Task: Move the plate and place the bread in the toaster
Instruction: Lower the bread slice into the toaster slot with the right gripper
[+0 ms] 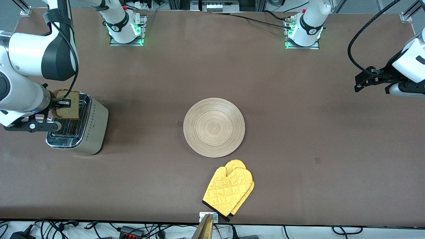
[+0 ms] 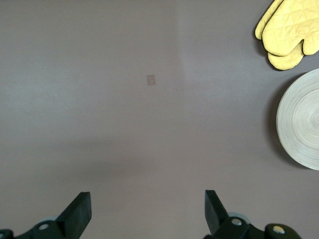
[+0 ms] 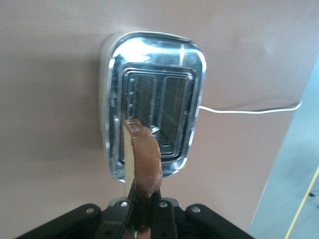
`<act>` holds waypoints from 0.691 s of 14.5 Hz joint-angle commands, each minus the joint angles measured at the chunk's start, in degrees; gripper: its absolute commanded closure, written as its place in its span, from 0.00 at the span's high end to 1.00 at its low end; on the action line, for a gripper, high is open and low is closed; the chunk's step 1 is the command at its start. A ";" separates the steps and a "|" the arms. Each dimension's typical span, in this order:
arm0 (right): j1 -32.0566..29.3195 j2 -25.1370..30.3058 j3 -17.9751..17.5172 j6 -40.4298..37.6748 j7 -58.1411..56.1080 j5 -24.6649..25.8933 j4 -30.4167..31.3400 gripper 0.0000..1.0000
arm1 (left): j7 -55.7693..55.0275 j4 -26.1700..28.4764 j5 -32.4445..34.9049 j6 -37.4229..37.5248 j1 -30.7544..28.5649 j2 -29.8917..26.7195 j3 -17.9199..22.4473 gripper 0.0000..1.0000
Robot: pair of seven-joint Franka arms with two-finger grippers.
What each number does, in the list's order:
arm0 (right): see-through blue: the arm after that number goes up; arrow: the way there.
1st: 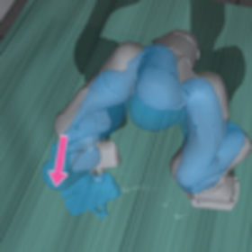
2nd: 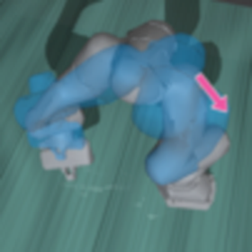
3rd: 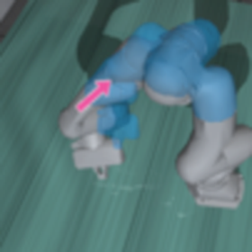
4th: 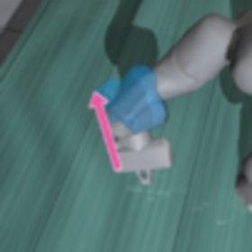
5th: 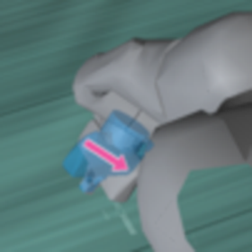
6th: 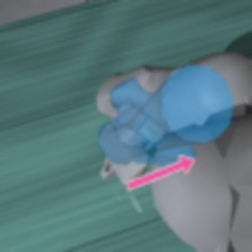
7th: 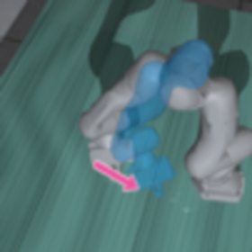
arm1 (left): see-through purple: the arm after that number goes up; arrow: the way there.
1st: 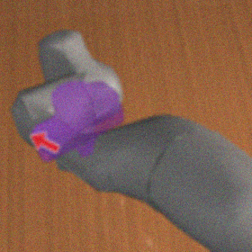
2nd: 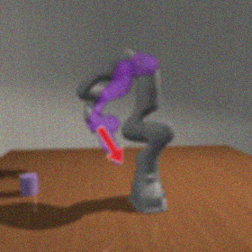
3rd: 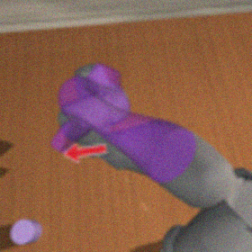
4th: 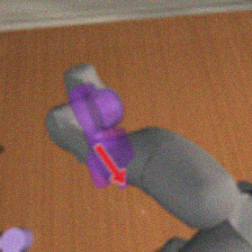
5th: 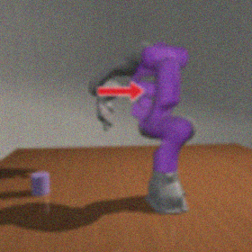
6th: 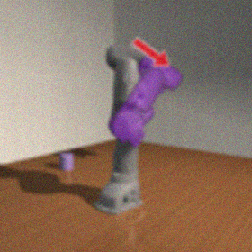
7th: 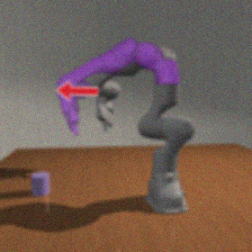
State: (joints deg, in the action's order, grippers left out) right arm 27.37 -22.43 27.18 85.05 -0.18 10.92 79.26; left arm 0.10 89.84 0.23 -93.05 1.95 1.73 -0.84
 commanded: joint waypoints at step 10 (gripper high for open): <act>-1.97 -4.99 -0.28 5.91 -0.26 0.50 -2.00 0.00 | -0.63 -1.69 1.17 1.30 -0.01 0.64 -0.13 1.00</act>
State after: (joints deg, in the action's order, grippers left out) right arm 25.79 -26.14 27.17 90.30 -0.62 11.20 78.88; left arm 0.10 89.84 0.23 -93.05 1.91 1.74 -0.84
